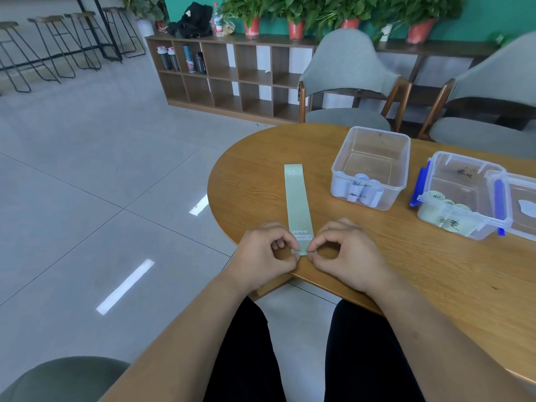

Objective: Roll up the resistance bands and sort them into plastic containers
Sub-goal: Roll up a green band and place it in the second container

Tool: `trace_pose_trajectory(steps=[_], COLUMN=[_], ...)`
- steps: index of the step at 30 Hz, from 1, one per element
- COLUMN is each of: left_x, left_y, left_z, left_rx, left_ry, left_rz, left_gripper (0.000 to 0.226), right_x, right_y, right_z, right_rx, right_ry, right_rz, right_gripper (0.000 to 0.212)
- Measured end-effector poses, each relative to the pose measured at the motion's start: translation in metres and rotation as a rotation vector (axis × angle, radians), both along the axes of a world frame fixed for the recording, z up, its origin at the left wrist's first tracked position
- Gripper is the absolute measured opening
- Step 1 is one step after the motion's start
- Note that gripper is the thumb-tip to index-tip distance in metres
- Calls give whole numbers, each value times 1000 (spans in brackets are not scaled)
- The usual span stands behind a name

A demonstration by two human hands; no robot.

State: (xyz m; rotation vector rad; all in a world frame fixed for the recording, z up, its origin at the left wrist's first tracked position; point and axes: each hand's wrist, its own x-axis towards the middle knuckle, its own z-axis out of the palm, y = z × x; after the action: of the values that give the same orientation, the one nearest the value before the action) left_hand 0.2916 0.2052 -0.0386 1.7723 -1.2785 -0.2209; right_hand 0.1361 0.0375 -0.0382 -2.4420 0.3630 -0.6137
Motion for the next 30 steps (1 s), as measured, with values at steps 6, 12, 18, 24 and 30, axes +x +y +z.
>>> trace_pose_trajectory(steps=[6,12,18,24,30], left_x=[-2,-3,-3,-3,-3], left_y=[0,1,0,0,-2], left_z=[1,4,4,2,-2], left_rx=[-10,-25,-11,-3,5], left_ry=[-52,-21,0,23,7], left_rz=[4,23,31,48,79], left_gripper=[20,18,16,14,12], right_x=[0,-2,-2,-3,-4], right_y=[1,1,1,1,3], right_z=[0,-1,-2,-2,0], right_rx=[-19,-17,-56,-45,24], right_ry=[-29,-54,-63,-81,-87], right_rz=[-19,-12,-15,-21,-67], right_gripper=[12,16,16,18,20])
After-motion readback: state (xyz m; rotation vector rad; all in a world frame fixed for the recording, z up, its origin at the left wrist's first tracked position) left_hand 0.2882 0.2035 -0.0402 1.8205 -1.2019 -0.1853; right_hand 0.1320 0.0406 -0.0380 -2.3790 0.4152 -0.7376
